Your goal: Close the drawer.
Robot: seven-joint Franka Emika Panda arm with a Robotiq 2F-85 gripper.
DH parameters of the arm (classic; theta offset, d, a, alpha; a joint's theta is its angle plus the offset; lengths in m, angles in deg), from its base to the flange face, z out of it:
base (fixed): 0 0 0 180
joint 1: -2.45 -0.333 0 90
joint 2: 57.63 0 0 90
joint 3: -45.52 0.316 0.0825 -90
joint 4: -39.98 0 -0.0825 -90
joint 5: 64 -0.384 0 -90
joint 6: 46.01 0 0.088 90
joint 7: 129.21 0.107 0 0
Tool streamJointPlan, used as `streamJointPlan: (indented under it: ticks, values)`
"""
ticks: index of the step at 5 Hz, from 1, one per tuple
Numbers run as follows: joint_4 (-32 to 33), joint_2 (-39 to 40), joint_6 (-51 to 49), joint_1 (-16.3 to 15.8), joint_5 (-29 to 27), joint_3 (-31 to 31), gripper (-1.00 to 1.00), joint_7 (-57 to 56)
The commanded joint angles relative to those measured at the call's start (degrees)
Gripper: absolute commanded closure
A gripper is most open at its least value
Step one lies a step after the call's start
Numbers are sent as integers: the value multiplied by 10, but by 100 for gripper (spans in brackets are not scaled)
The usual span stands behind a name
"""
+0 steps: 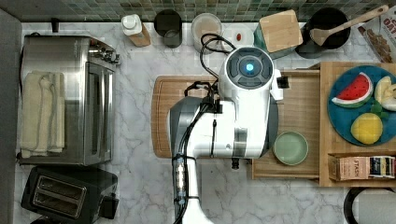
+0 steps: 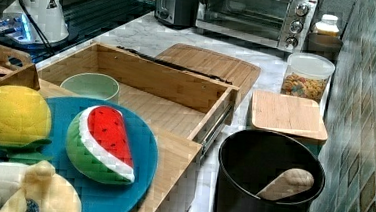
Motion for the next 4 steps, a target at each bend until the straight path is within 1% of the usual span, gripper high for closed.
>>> streamJointPlan:
  ticks: [1,2,3,4]
  values:
    - [133,-67,107,-48,-45,52,100,-139]
    - [158,-71,140,-57,-67,60,100,-220]
    - [178,-60,175,-62,-35,71,100,-246]
    - [193,-38,204,-59,15,67,100,-247]
